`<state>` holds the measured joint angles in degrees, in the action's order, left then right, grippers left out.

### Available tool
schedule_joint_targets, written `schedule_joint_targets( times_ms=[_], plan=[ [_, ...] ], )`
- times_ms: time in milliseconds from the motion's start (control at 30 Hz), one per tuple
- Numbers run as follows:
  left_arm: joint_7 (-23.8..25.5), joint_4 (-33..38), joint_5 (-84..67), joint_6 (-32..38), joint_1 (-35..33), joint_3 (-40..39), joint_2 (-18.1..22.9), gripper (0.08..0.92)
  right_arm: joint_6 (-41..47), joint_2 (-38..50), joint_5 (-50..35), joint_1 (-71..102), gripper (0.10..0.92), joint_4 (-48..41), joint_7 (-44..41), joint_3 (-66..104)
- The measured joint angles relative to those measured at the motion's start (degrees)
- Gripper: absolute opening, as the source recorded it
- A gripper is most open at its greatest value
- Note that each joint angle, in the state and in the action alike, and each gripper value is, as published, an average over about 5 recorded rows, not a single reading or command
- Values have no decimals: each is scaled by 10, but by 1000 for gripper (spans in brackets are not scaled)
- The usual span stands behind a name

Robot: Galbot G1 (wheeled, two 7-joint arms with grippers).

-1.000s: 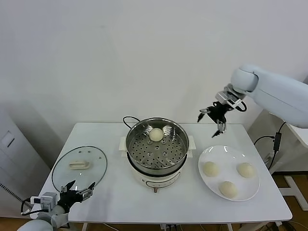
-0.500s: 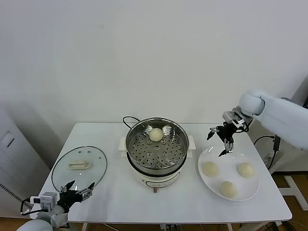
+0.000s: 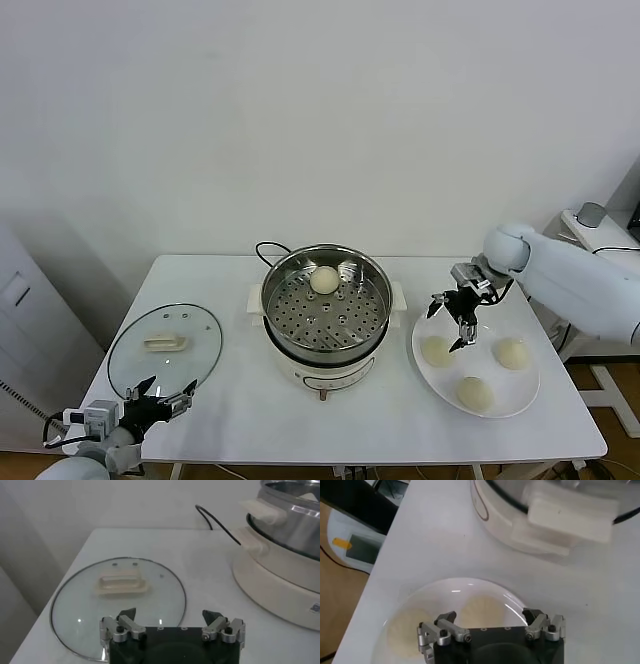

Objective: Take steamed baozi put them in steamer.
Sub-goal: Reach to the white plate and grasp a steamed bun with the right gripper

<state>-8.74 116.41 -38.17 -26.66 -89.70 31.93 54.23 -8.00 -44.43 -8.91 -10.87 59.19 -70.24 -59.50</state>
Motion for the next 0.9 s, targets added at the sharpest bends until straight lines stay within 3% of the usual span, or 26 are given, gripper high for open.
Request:
schedule_joint_targets(
  times_ms=[533, 733, 900],
  plan=[
    [0, -1, 0, 0, -1, 0, -1, 823, -8, -23, 65, 70, 794, -43, 11, 72],
    [1, -1, 0, 1, -1, 0, 0, 823, -9, -26, 83, 87, 707, -47, 12, 92],
    [1, -1, 0, 1, -1, 0, 0, 823, -11, -25, 90, 94, 579, -46, 13, 103]
  ],
)
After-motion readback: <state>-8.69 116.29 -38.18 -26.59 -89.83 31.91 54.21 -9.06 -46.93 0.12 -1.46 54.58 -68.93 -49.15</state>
